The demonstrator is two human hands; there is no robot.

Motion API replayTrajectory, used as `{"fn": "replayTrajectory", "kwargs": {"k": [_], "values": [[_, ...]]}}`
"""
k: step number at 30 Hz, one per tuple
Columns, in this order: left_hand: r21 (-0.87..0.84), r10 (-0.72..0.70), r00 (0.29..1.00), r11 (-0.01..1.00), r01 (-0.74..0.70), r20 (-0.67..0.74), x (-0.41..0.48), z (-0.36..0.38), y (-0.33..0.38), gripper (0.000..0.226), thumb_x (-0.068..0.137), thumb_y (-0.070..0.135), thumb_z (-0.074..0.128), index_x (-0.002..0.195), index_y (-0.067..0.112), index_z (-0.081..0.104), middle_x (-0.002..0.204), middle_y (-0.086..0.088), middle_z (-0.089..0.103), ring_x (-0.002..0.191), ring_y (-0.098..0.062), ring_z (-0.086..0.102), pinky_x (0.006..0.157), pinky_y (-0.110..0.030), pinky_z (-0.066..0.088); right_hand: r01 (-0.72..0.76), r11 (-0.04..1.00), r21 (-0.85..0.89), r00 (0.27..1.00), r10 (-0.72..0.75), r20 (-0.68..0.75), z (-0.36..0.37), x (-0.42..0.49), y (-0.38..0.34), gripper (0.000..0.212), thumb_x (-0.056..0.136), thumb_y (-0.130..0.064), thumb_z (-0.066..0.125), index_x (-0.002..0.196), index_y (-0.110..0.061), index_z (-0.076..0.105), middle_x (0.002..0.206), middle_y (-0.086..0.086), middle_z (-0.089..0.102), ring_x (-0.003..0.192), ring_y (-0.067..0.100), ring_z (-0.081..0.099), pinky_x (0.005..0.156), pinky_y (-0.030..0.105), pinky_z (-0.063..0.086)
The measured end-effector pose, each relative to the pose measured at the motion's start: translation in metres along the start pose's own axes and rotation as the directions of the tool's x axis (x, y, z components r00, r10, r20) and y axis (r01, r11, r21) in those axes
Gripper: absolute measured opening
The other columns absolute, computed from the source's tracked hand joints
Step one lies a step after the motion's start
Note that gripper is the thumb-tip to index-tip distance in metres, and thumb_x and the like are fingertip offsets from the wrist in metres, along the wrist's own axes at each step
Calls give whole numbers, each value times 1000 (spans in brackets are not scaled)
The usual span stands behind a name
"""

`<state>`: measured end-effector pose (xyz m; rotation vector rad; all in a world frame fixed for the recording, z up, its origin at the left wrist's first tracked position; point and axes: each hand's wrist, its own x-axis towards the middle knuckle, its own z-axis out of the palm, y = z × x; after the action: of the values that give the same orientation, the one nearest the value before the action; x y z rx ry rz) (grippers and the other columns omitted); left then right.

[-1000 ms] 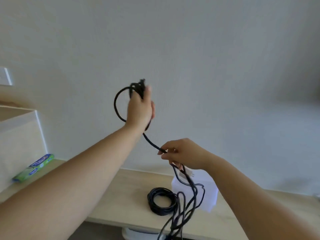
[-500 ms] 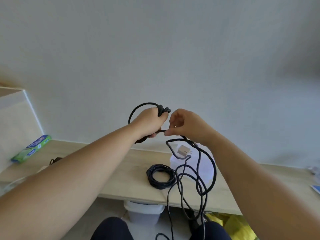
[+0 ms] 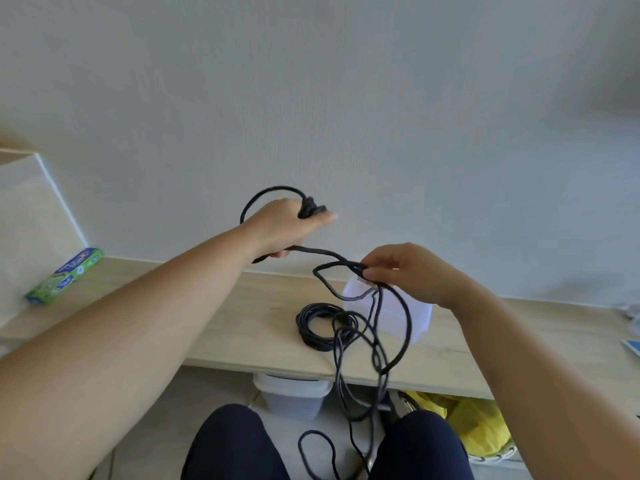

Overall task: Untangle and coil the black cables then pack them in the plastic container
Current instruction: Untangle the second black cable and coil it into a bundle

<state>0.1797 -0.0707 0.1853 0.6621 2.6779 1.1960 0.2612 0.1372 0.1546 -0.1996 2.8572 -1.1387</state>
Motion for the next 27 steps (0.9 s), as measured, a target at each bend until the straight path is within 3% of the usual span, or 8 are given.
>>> {"fn": "replayTrajectory", "kwargs": {"k": [3,6,10,14,17,20,24,27], "values": [[150,-8,945,988,-44,328,-13,-3,-2,42,76,48,72,75,14,47,53,2,40,37,-9,34,39,-21,28,34,998,61,995,-28,-91,-5,-1,0,13,89,-23,63,87,-35,68,87,-11,70,83,0,63,79,12,45],[189,-84,884,982,-6,460,-20,-1,-11,31,82,36,71,77,14,50,52,1,39,40,-12,30,40,-21,26,103,995,-6,981,-103,-166,-10,3,1,20,91,-21,60,84,-40,63,94,-10,62,85,4,56,75,5,38],[200,-105,855,980,1,508,-25,2,-22,29,90,40,59,86,12,61,51,1,41,43,-15,33,41,-23,28,78,995,-64,985,-87,-148,-10,9,3,14,91,-22,60,90,-36,64,88,-7,60,72,2,52,67,6,39],[229,-112,861,973,-5,496,-23,10,-27,28,89,38,60,86,10,60,52,0,42,46,-18,34,43,-24,29,29,999,-34,998,-31,-63,-9,14,-4,14,90,-20,63,88,-33,67,71,-6,68,61,5,60,73,24,52],[279,-74,869,957,-75,489,-20,22,-27,27,87,35,63,77,11,55,50,4,44,48,-17,38,51,-25,32,70,995,-69,996,-74,-45,-5,16,-13,14,90,-18,62,92,-30,69,76,-8,72,68,5,67,77,17,54],[248,-70,858,966,-68,510,-18,32,-26,26,85,35,64,72,13,58,47,6,42,50,-18,37,56,-28,32,108,992,-65,992,-111,-53,8,15,-21,15,89,-18,62,98,-25,72,76,-8,72,66,0,65,71,10,50],[118,-61,822,993,-7,566,-21,37,-31,24,89,31,56,83,10,67,41,2,40,40,-19,31,45,-22,30,105,994,-3,988,-105,-116,24,12,-20,11,87,-20,66,95,-27,66,77,-10,72,68,-3,65,70,9,50],[1,-12,780,1000,14,626,-21,41,-39,29,93,25,46,86,11,70,35,0,35,32,-18,27,41,-23,26,93,995,32,988,-88,-130,31,10,-9,14,87,-17,66,94,-28,62,91,-13,71,84,-9,63,74,2,44]]}}
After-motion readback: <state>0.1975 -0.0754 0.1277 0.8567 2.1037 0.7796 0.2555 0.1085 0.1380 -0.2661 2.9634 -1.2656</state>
